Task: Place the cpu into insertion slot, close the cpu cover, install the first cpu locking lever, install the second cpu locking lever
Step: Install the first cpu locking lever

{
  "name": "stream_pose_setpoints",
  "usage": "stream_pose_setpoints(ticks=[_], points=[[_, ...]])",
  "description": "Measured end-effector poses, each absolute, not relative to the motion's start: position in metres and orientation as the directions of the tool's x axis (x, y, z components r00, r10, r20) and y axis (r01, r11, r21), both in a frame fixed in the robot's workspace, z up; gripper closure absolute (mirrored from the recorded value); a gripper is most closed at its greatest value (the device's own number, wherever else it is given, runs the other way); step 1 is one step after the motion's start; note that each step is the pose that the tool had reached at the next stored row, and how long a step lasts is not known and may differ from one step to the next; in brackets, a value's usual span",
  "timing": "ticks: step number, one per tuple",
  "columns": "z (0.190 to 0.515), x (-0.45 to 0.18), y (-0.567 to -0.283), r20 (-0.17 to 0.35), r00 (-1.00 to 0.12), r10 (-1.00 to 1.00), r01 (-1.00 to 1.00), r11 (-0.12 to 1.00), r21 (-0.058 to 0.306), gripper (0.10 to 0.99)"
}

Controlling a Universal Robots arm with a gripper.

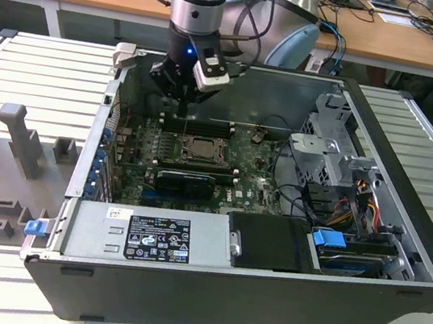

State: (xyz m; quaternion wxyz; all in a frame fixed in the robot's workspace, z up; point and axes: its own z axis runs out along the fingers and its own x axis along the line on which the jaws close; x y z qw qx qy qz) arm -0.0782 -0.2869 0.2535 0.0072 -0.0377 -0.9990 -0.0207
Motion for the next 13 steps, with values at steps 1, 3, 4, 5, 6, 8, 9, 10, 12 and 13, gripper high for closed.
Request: stream_pose_setpoints(ticks=[1, 3, 4, 5, 6, 8, 9, 10, 12, 13], points=[[0.2535, -0.0768, -0.2869, 0.016, -0.997, 0.075, 0.076, 0.996, 0.041, 0.980], [0.2534, -0.0735, -0.2869, 0.016, -0.997, 0.075, 0.076, 0.996, 0.041, 0.980], [0.2534, -0.0720, -0.2869, 0.016, -0.997, 0.075, 0.076, 0.996, 0.041, 0.980], [0.2533, -0.0712, -0.2869, 0.016, -0.997, 0.075, 0.076, 0.996, 0.041, 0.980], [0.2532, -0.0704, -0.2869, 0.016, -0.997, 0.075, 0.076, 0.996, 0.041, 0.980], [0.2529, -0.0699, -0.2869, 0.016, -0.997, 0.075, 0.076, 0.996, 0.042, 0.980], [0.2527, -0.0699, -0.2869, 0.015, -0.997, 0.075, 0.076, 0.996, 0.046, 0.980], [0.2526, -0.0699, -0.2870, 0.014, -0.997, 0.075, 0.076, 0.996, 0.053, 0.980], [0.2518, -0.0699, -0.2871, 0.008, -0.997, 0.075, 0.076, 0.995, 0.060, 0.980], [0.2513, -0.0696, -0.2871, 0.006, -0.997, 0.075, 0.075, 0.995, 0.060, 0.980]])
